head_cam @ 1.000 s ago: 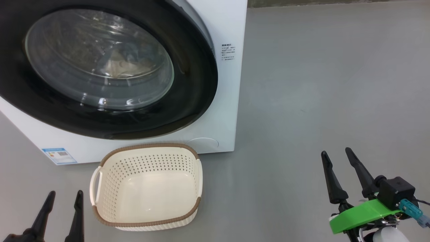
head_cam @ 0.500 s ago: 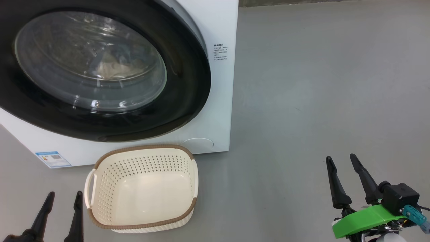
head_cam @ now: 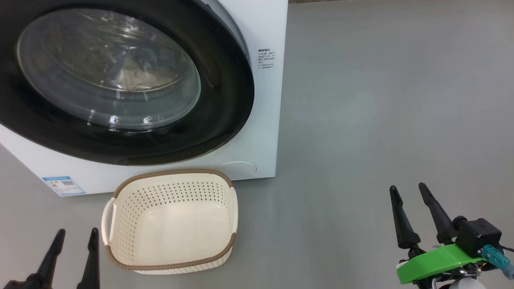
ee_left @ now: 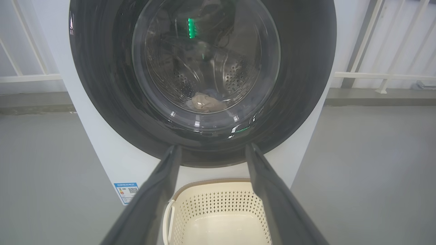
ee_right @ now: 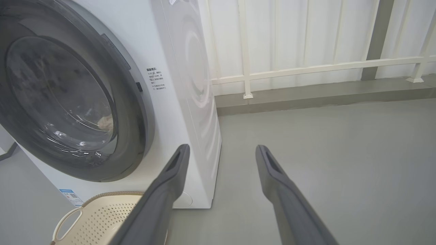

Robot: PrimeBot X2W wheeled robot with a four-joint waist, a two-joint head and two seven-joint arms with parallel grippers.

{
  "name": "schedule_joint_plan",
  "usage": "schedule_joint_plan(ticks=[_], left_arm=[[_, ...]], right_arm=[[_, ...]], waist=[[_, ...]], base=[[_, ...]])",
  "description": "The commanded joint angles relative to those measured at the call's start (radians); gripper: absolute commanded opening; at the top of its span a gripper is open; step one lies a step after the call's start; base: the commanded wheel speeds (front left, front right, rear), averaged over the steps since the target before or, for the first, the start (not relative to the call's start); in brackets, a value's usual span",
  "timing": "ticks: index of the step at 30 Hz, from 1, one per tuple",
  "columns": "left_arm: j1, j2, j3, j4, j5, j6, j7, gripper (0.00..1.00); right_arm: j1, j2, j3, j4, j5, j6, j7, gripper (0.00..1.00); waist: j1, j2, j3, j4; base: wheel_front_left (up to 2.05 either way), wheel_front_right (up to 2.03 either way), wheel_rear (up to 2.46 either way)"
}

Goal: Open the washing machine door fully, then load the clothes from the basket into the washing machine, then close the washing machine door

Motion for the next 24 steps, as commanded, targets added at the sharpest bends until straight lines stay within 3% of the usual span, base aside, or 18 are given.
schedule_joint_plan(ticks=[1,15,16,24], left_arm=[[-0.024,0.02,0.039,-0.018,-0.007,0.001,-0.006,1.0],[-0.022,0.018,0.039,-0.016,-0.011,0.001,-0.006,1.0],[0.0,-0.002,0.001,0.001,-0.008,0.0,0.0,0.0],[0.001,-0.062,-0.014,0.06,-0.031,0.0,0.007,0.0]], right_arm=[[-0.008,-0.008,0.016,-0.027,-0.006,-0.002,-0.005,1.0],[-0.011,-0.009,0.023,-0.026,-0.005,-0.002,-0.005,1.0],[0.0,0.0,0.003,0.001,0.0,0.0,0.0,0.0],[0.018,0.022,0.012,0.072,0.024,0.0,0.006,0.0]], waist=[[-0.0001,0.0,0.001,0.0],[-0.0001,0.0,0.003,-0.001],[-0.0001,0.0,0.003,-0.001],[0.0001,0.0,0.002,-0.001]], base=[[0.0,0.0,0.0],[0.0,0.0,0.0],[0.0,0.0,0.0],[0.0,0.0,0.0]])
